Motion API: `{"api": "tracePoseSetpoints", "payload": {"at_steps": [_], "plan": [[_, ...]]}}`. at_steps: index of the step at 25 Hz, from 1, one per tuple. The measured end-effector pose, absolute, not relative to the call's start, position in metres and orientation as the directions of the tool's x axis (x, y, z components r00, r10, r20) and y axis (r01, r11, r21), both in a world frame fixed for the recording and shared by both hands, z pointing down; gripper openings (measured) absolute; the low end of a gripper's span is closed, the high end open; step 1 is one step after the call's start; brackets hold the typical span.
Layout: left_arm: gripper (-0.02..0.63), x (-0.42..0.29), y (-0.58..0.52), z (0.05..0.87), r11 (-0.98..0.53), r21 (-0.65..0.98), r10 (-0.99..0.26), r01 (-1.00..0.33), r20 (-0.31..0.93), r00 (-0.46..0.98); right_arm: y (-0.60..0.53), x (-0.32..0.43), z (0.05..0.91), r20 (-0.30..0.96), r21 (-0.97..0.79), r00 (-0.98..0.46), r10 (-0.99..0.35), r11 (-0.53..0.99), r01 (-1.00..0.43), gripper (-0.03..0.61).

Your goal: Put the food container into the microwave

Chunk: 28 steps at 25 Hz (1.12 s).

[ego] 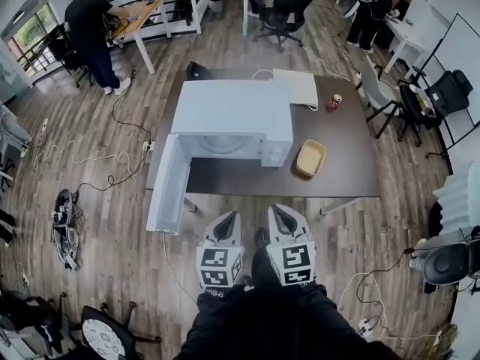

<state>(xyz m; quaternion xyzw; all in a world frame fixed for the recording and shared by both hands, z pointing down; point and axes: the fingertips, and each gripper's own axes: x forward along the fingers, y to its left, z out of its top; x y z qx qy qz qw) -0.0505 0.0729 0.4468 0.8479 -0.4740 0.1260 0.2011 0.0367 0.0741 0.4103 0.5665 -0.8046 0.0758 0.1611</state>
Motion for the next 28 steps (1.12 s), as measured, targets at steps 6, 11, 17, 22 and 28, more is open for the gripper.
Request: {"api": "tracePoseSetpoints", "payload": {"at_steps": [6,11,17,22,28], "plan": [[0.034,-0.017,0.001,0.441,-0.47,0.232,-0.755,-0.852,0.395,0.524,0.009,0.071,0.406,0.343,0.066,-0.304,-0.889,0.345,-0.936,0.023],[0.033,0.011,-0.042,0.452,-0.475,0.236,-0.737,-0.848,0.419,0.53,-0.035,0.1,0.416,0.363,0.056,-0.291,-0.885,0.332,-0.942,0.023],[0.033,0.046,-0.082,0.478,-0.478,0.246,-0.712,-0.843,0.454,0.536,-0.072,0.131,0.436,0.392,0.036,-0.293,-0.872,0.333,-0.942,0.023],[0.033,0.074,-0.093,0.5,-0.481,0.255,-0.687,-0.839,0.486,0.541,-0.083,0.157,0.461,0.43,0.011,-0.293,-0.854,0.33,-0.944,0.023],[0.034,0.088,-0.105,0.535,-0.48,0.249,-0.647,-0.841,0.547,0.531,-0.089,0.18,0.499,0.51,-0.031,-0.272,-0.816,0.299,-0.954,0.023]]}}
